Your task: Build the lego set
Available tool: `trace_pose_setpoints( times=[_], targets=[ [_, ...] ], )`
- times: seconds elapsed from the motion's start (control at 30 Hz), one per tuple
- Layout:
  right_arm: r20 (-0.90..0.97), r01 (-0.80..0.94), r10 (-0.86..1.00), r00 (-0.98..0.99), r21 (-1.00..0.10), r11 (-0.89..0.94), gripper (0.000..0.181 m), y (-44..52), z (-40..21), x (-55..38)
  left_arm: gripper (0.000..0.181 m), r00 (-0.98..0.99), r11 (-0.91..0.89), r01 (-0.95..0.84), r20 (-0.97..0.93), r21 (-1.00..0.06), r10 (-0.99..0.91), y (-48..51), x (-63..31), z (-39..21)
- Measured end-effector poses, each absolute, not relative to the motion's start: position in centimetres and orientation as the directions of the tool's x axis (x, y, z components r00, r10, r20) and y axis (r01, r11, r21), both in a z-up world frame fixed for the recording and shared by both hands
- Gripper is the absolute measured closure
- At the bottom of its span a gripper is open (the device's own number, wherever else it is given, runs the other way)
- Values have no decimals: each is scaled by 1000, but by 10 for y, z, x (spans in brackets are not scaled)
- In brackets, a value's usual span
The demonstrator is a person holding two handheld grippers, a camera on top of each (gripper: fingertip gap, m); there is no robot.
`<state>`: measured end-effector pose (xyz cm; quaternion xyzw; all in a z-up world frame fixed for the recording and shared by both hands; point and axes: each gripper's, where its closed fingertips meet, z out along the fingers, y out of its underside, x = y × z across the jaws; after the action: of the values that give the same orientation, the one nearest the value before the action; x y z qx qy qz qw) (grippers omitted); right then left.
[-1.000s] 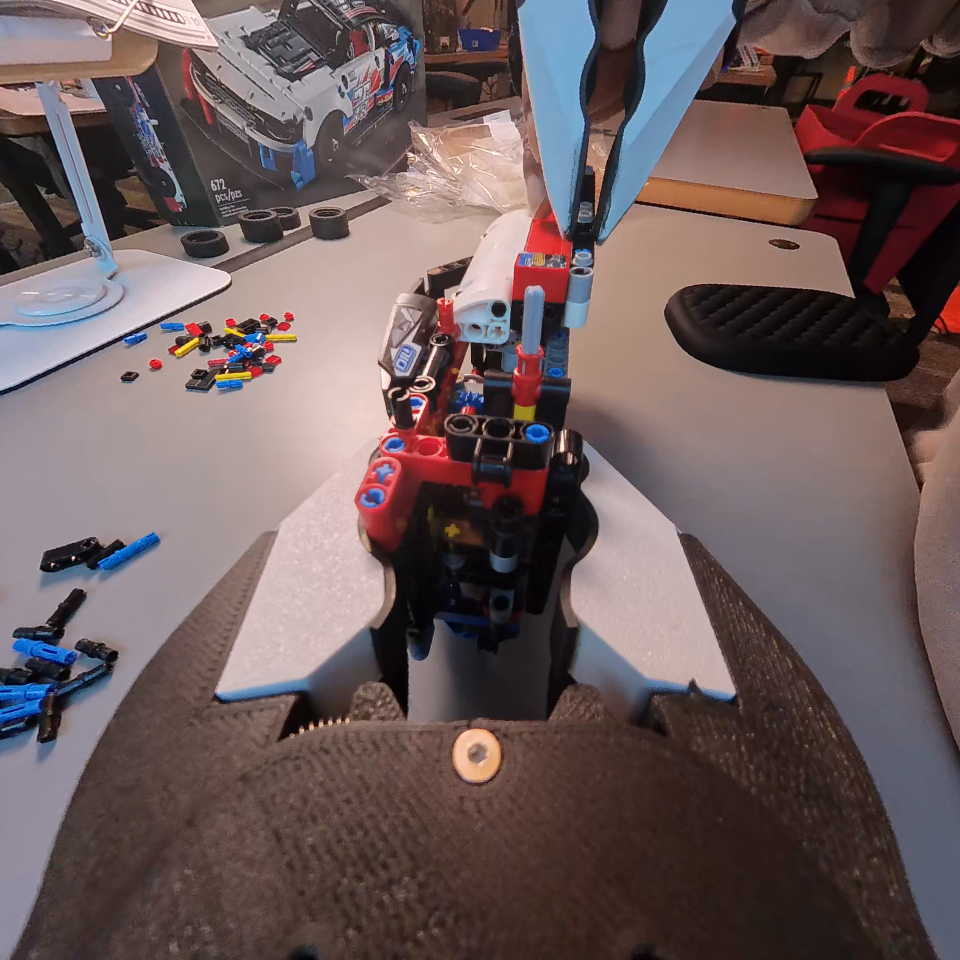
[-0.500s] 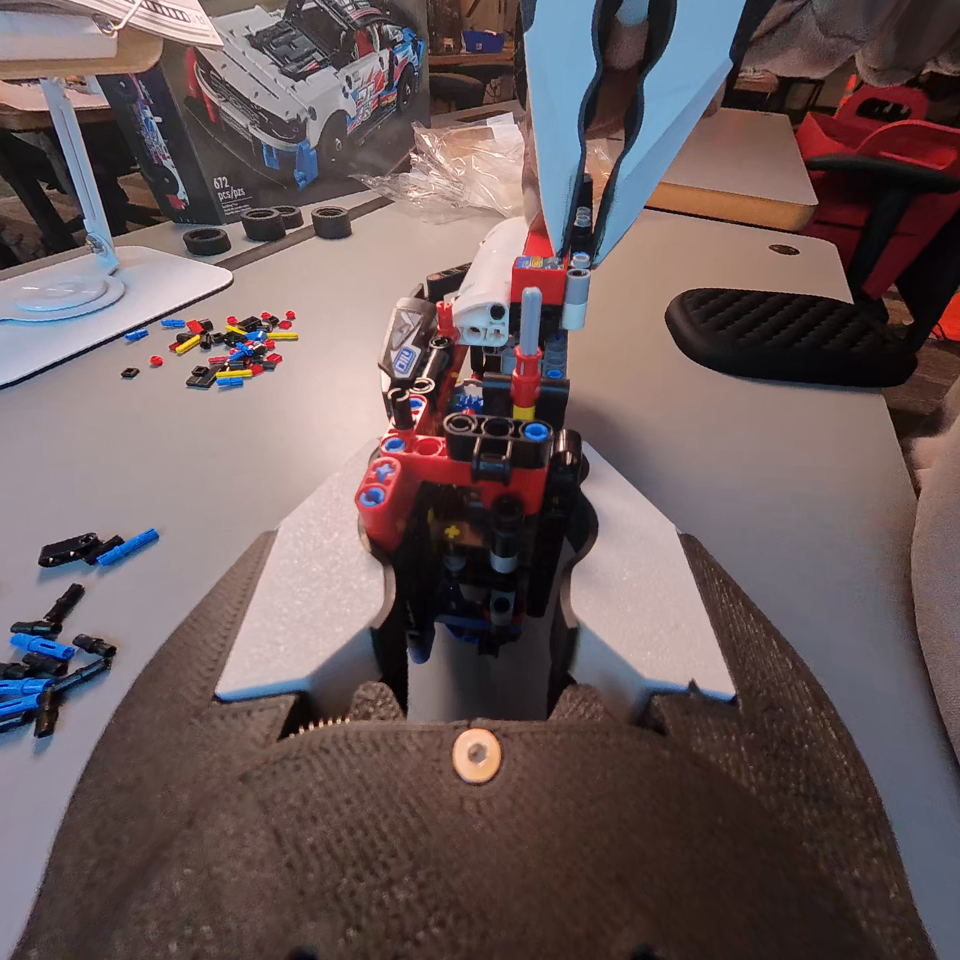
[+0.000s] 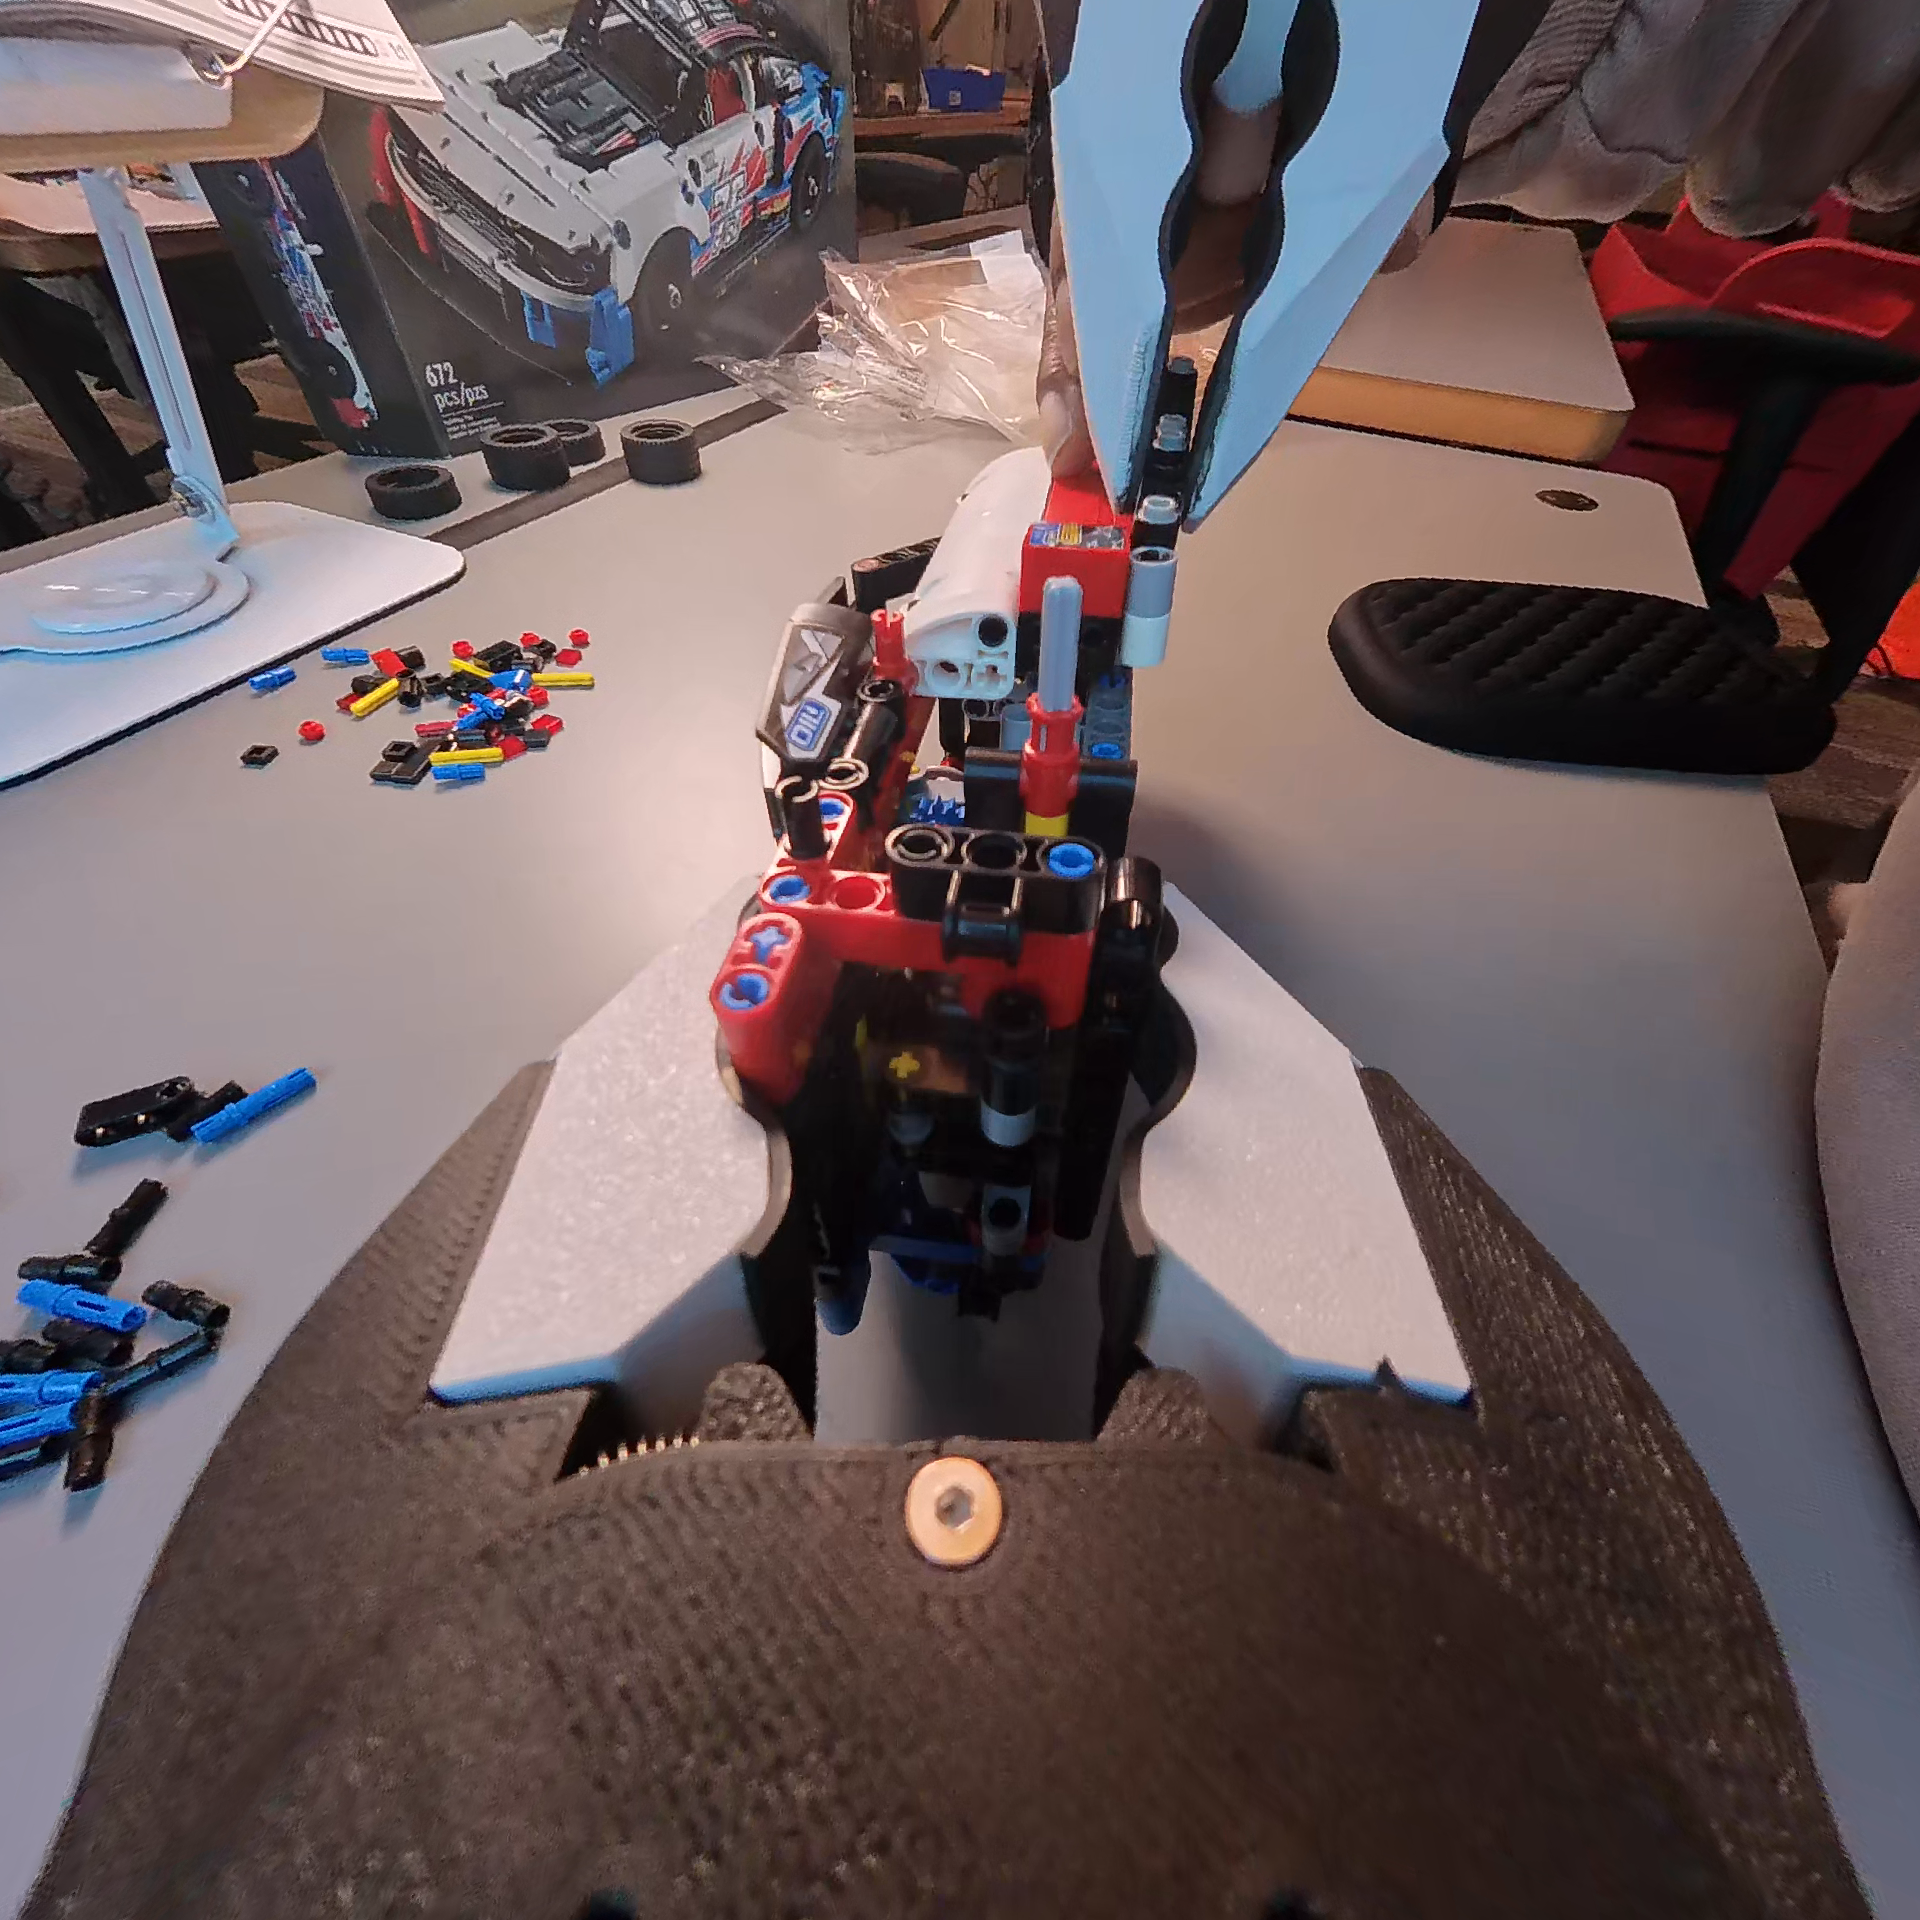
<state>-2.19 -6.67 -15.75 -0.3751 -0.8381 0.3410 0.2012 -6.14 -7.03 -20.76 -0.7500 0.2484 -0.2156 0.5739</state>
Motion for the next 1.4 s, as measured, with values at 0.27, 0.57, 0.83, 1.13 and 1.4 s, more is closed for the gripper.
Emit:
trace_pose_setpoints(
  times=[0.27, 0.57, 0.83, 1.13, 1.4],
  targets=[
    [66, 498, 760, -646, -718, 486, 161, -58, -139, -14, 115, 781, -217, -122, 42, -969, -624, -71, -61, -207],
    [163, 566, 708, -687, -491, 662, 168, -39, -151, 21, 115, 781, -215, -130, 33, -968, -624, -71, -61, -207],
    [156, 575, 702, -695, -464, 674, 177, -35, -156, 17, 115, 776, -206, -143, 20, -968, -630, -73, -60, -207],
    [129, 546, 693, -709, -522, 656, 177, -36, -157, 17, 115, 774, -205, -140, 22, -969, -633, -73, -60, -207],
    [113, 561, 709, -696, -531, 635, 177, -39, -159, 22, 115, 776, -206, -152, 12, -967, -630, -72, -59, -207]
  ],
)
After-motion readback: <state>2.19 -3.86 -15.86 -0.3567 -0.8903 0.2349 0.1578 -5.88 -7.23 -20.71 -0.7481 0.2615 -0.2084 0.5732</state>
